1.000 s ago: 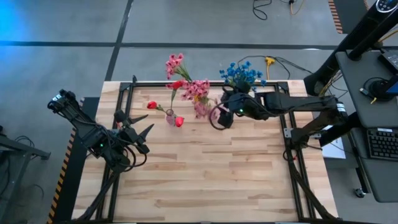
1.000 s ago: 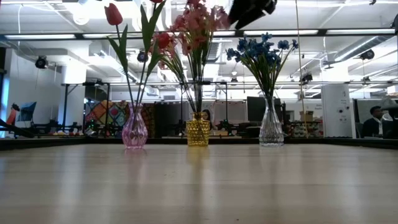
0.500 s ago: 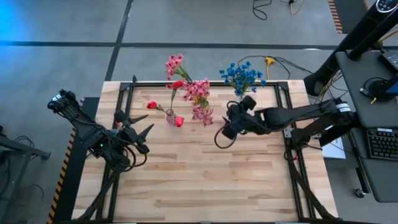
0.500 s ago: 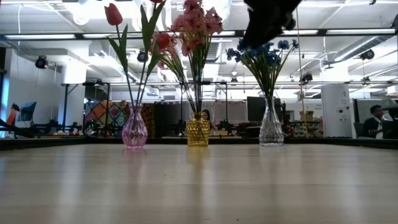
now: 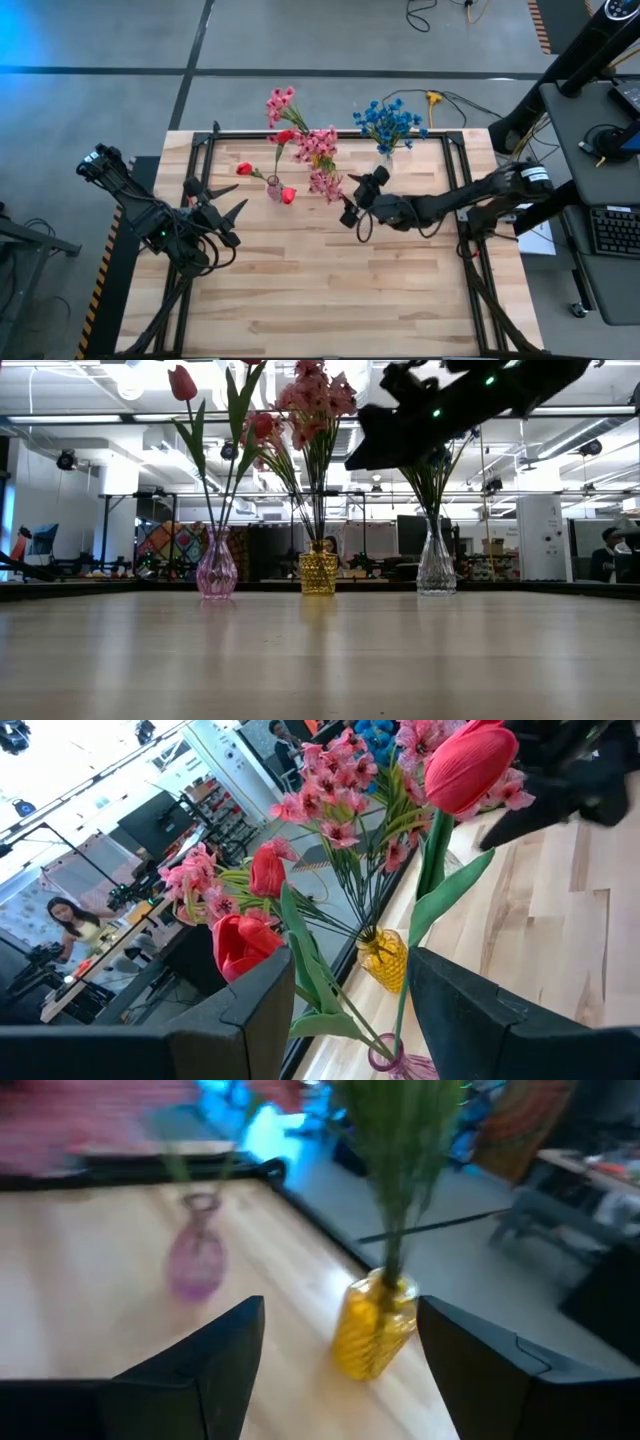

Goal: Sort flowers into vase by color
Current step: Put the pink flowers into the yellow vase

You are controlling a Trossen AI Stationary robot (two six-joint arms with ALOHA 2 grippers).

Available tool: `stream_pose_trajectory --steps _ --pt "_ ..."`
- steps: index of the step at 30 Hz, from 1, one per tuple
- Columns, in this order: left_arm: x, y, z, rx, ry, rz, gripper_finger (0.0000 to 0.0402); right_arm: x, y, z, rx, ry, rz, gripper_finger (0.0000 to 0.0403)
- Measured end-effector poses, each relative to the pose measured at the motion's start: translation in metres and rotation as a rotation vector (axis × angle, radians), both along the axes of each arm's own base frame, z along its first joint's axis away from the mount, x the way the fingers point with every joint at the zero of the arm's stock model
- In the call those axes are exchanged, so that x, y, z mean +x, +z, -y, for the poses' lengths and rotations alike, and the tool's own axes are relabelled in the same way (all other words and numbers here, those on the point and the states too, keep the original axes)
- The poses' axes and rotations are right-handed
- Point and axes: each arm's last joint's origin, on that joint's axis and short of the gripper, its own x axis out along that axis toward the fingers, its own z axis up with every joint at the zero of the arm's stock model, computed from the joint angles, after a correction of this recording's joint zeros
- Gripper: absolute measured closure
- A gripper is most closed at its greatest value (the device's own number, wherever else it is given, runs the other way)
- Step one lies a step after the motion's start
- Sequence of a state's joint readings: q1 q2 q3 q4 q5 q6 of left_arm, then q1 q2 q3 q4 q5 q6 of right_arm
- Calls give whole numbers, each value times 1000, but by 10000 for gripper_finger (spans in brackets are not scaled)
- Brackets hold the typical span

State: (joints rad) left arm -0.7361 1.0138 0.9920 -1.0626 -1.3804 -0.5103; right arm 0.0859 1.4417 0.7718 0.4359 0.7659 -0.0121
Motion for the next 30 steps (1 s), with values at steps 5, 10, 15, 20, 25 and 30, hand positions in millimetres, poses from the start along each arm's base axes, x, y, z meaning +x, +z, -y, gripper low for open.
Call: stream_pose_trajectory --steps 5,10,15,20,25,30 --pt "0 0 0 0 0 0 224 13 -9 16 -42 -41 37 156" --pt "0 0 0 0 0 0 224 26 -13 28 -66 -41 63 158" --pt "0 0 0 1 0 -1 224 39 -11 36 -87 -59 89 162" --pt "0 0 0 3 0 -2 224 49 -10 44 -98 -80 94 171" --pt "0 0 0 4 0 -3 224 59 -9 52 -104 -100 99 184" --pt "0 0 0 5 0 -5 224 60 -8 60 -93 -125 115 212"
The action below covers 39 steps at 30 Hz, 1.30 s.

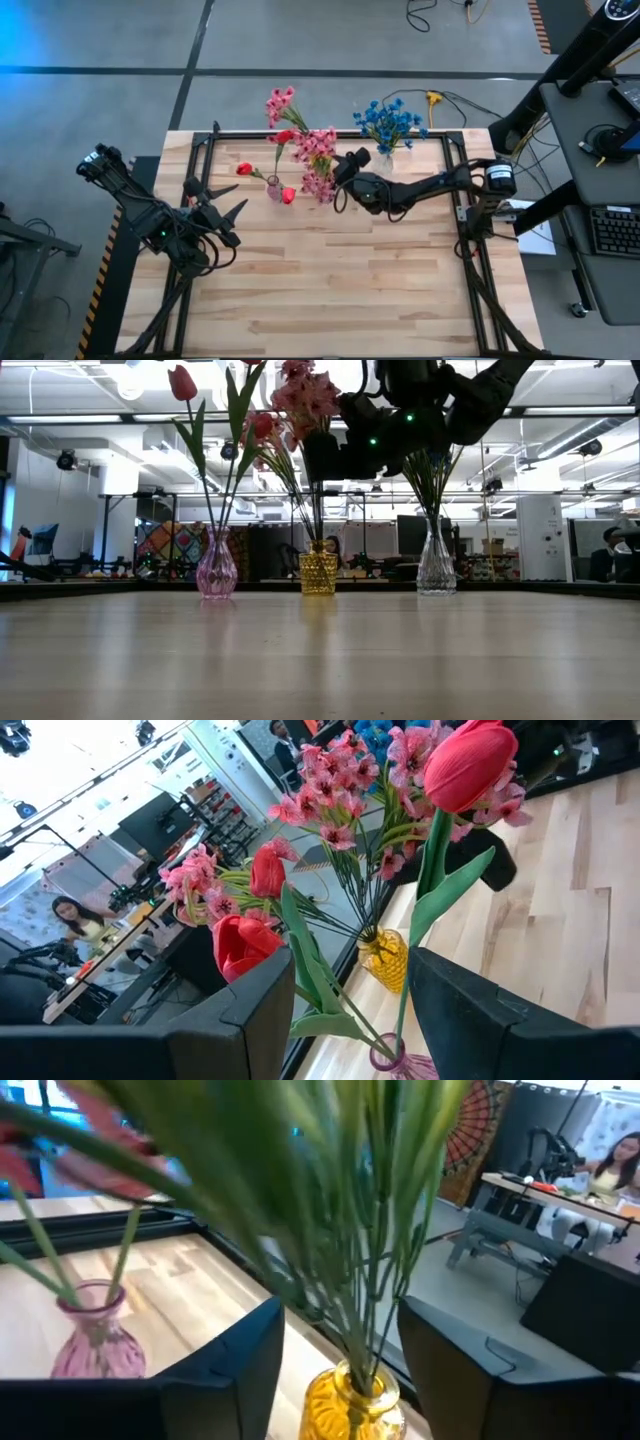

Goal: Sort flowers into vase by color
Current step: Put the pink flowers into the yellow vase

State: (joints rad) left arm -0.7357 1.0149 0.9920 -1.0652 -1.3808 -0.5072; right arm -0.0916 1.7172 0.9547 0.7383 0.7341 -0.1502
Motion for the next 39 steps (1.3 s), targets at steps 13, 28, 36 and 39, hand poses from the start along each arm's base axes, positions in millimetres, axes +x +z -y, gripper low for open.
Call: stream_pose_trajectory --steps 13,28,36,39 --pt "0 0 0 1 0 -1 224 -1 3 3 -1 -6 9 330" --pt "0 0 0 1 0 -1 224 -1 3 3 16 -9 29 376" --pt "0 0 0 1 0 -2 224 -1 3 3 42 -12 55 376" --pt "0 0 0 1 0 -2 224 -1 3 4 53 -17 64 376"
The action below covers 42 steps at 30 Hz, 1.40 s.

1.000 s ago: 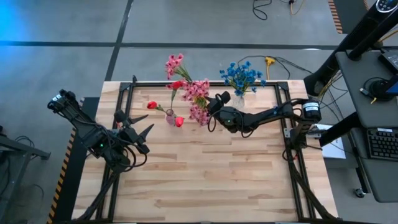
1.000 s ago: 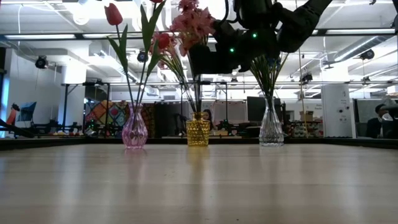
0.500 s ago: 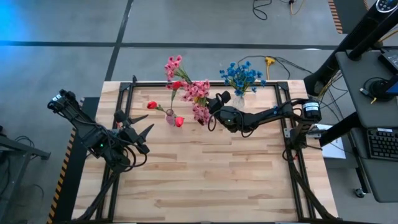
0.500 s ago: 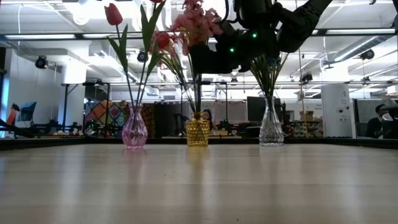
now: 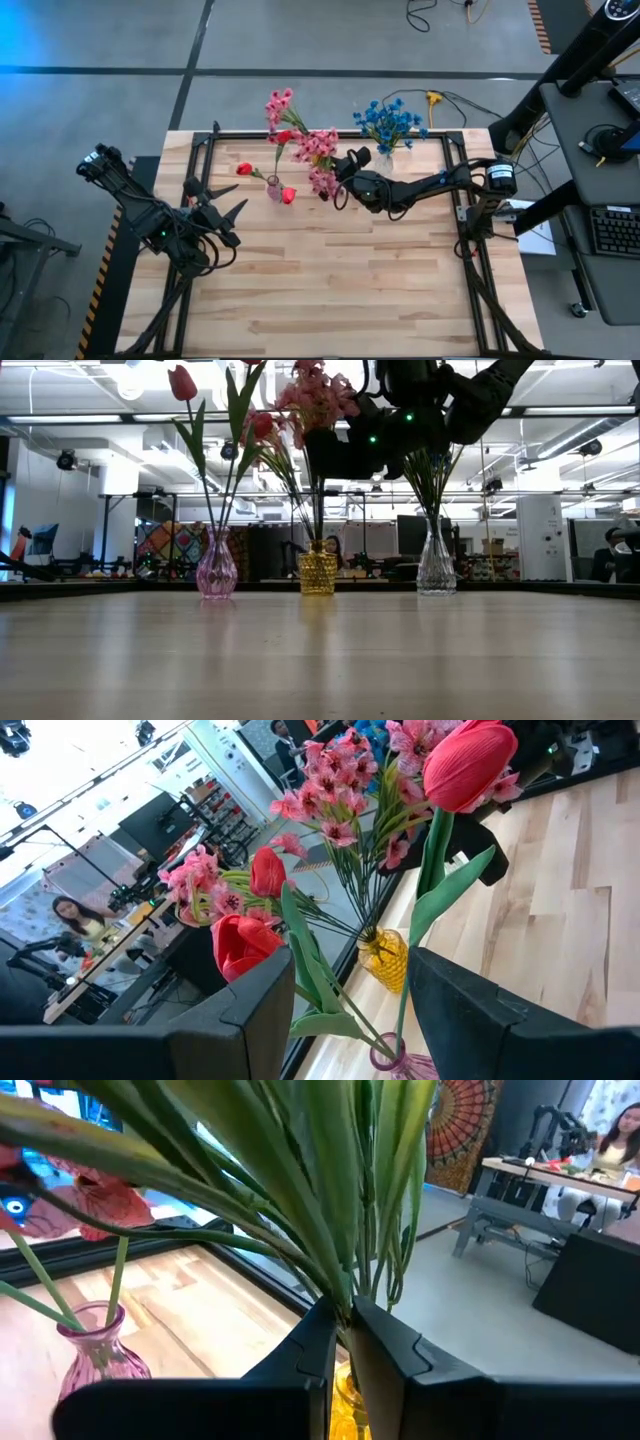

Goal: Sort flowers into vase by color
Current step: Put the pink flowers into the yellow vase

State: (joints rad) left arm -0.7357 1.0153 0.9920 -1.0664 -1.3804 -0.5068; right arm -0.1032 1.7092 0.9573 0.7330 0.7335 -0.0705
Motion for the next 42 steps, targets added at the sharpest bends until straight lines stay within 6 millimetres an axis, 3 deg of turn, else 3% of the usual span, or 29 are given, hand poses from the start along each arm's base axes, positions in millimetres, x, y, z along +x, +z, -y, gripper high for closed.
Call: stream_pose_trajectory --steps 21,36,42 --pt "0 0 0 0 0 0 224 -3 -9 10 76 -29 -32 376" --pt "0 0 0 0 0 0 224 -3 -9 10 38 -29 -75 376" --pt "0 0 0 0 0 0 224 -3 -9 10 34 -31 -78 341"
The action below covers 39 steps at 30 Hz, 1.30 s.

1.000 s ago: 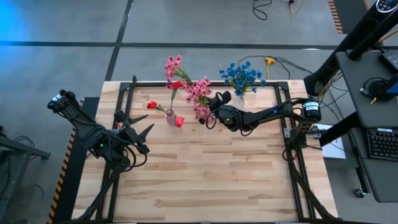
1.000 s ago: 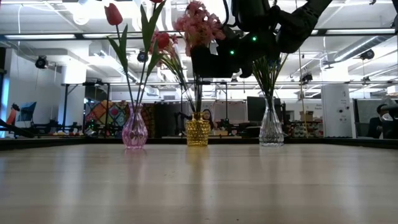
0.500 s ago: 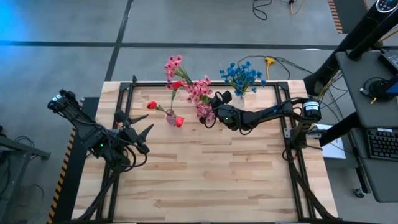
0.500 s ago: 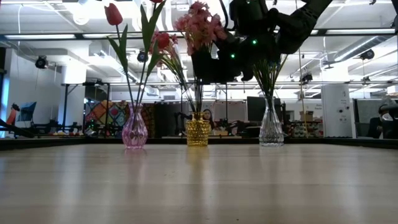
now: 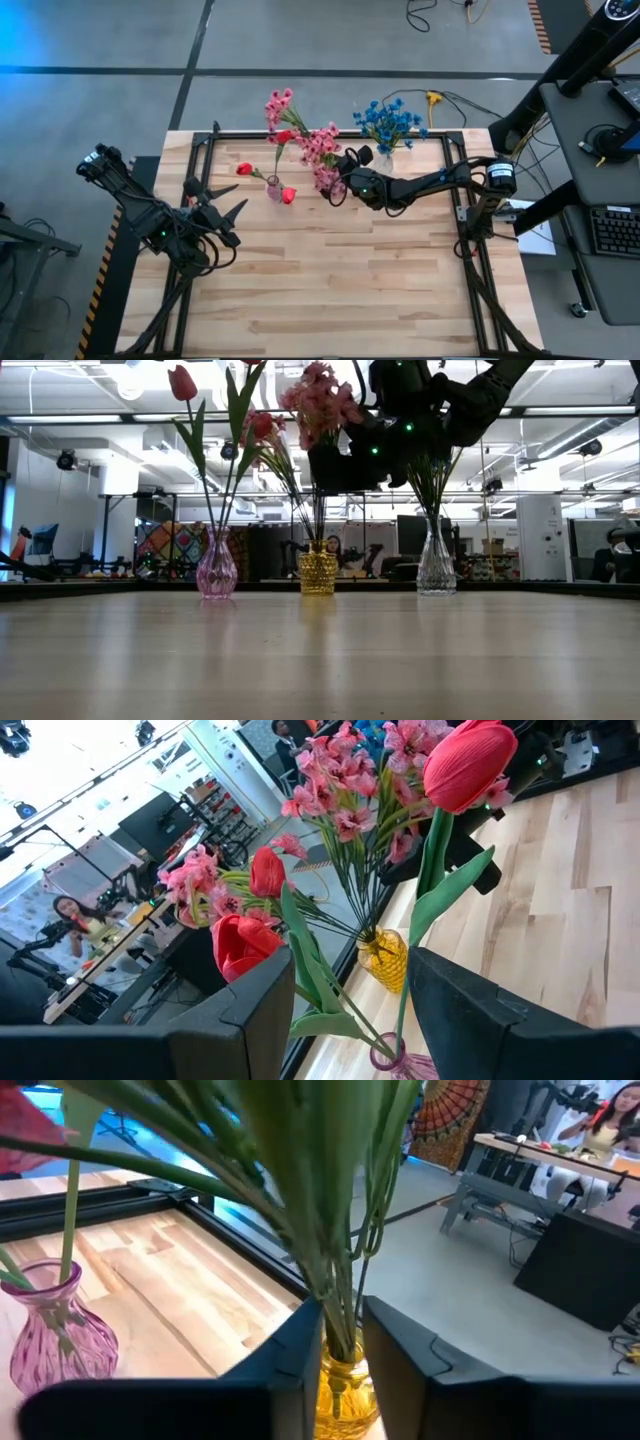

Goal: Sort flowers into vase by color
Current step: Put the pink flowers into the yellow vase, then return to Home Position

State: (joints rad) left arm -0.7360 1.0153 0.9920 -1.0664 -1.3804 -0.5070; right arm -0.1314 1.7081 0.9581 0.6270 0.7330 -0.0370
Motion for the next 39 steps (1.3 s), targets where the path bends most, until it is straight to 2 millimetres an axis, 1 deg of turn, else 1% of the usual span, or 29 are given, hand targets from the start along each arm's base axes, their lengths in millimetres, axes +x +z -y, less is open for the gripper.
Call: stream_pose_trajectory --steps 5,9,15,20,25,32,36,39 --pt "0 0 0 0 0 0 224 0 0 -1 -6 3 -7 283" --pt "0 0 0 0 0 0 224 -1 3 -6 -13 18 -28 241" --pt "0 0 0 0 0 0 224 -7 14 -16 -8 35 -48 201" --pt "0 0 0 0 0 0 224 -11 19 -23 12 49 -62 188" --pt "0 0 0 0 0 0 224 -16 21 -29 56 50 -86 188" --pt "0 0 0 -1 0 1 224 -23 17 -43 104 70 -154 190" --pt "1 0 1 -34 4 30 224 -33 17 -54 147 69 -219 190" --pt "6 -2 6 -73 -22 4 224 -45 18 -68 183 88 -266 188"
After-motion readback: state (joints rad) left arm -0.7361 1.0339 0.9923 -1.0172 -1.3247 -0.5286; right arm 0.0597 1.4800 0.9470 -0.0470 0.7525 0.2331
